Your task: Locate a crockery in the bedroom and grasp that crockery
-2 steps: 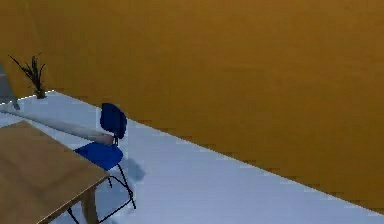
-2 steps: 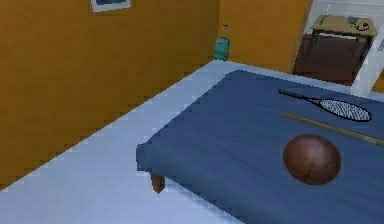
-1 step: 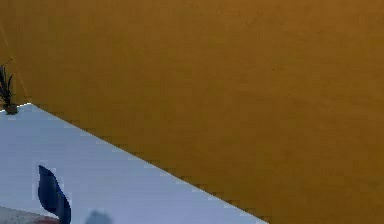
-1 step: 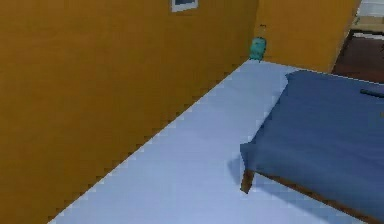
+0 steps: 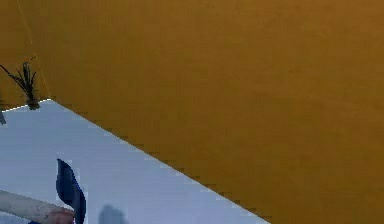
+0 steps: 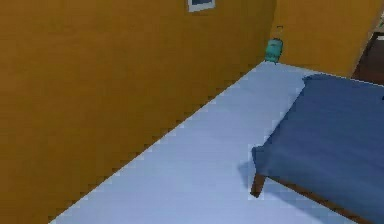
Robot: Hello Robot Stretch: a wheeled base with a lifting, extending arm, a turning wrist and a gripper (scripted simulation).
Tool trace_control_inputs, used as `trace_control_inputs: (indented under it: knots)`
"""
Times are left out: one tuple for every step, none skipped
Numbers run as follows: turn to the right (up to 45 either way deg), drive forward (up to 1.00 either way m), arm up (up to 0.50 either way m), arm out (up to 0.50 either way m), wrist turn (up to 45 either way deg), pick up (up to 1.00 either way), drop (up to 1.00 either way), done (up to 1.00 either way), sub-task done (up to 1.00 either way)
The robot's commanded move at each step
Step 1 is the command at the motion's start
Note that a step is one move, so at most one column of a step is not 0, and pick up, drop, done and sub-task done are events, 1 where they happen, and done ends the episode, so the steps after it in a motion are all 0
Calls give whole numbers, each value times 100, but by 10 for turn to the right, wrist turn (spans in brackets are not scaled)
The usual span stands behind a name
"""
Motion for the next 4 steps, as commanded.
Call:
trace_control_inputs:
  knots:
    - [0,80,0,0,0,0,0,0,0]
    - [-450,0,0,0,0,0,0,0,0]
    - [-60,0,0,0,0,0,0,0,0]
    - [0,75,0,0,0,0,0,0,0]
